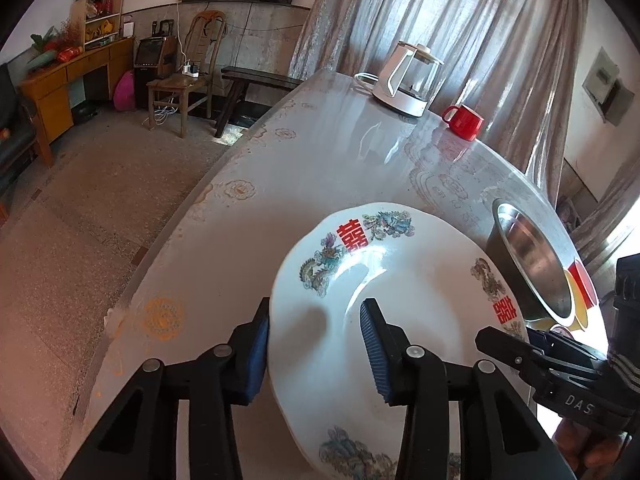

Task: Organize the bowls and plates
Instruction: 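Close both grippers on the red-character plate rim and lift it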

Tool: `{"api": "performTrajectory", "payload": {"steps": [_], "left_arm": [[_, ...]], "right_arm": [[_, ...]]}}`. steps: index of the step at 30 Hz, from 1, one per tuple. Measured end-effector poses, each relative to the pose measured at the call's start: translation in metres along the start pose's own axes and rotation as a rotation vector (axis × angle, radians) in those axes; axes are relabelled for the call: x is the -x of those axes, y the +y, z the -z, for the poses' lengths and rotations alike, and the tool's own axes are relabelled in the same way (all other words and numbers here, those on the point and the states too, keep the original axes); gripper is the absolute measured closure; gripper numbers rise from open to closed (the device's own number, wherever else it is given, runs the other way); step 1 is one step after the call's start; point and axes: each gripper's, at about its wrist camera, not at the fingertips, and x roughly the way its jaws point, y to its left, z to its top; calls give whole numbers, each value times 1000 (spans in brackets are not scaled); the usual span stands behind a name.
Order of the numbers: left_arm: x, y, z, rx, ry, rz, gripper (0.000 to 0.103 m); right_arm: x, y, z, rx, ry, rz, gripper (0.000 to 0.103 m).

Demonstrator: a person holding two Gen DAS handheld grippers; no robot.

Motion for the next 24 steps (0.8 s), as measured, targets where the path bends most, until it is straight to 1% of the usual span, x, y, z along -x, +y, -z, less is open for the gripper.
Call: {"api": "performTrajectory", "payload": {"steps": [3, 5, 6, 8, 11, 14, 15, 16, 18, 19, 20, 22, 23, 24], "left_arm": [[-11, 1, -3, 14, 23, 10, 60], [-12, -2, -2, 8, 19, -12, 60], [-12, -3, -1, 5, 17, -20, 60], [-8, -1, 2, 21, 16, -6, 60], [0, 5, 9, 60, 17, 27, 60], [4, 7, 14, 92, 15, 32, 61], [3, 6, 14, 95, 11, 18, 61], [1, 1, 13, 82, 12, -10, 61], [-2, -10, 12, 31, 13, -85, 59], [-2, -12, 13, 19, 20, -100, 59], [-1, -12, 13, 25, 27, -86, 59], [1, -8, 13, 64, 47, -34, 59], [2, -8, 13, 74, 52, -22, 59], [5, -9, 14, 62, 42, -23, 59]], "right_arm": [[-4, -1, -4, -19, 9, -6, 59], [-7, -3, -6, -32, 18, -14, 59], [-10, -2, -7, -33, 26, -13, 57], [-12, 1, -8, -30, 27, -23, 53], [-11, 2, -7, -28, 27, -29, 53], [-9, 5, -5, -11, 25, -28, 53], [-8, 4, -5, -13, 21, -29, 53], [-8, 3, -5, -19, 17, -31, 53], [-11, 4, -5, -15, 23, -9, 53], [-11, 5, -5, -8, 23, 1, 53], [-11, 5, -6, -9, 25, 2, 53], [-7, 0, -8, -32, 24, -12, 53], [-5, -4, -9, -52, 14, -26, 53], [0, -7, -9, -68, 7, -39, 53]]}}
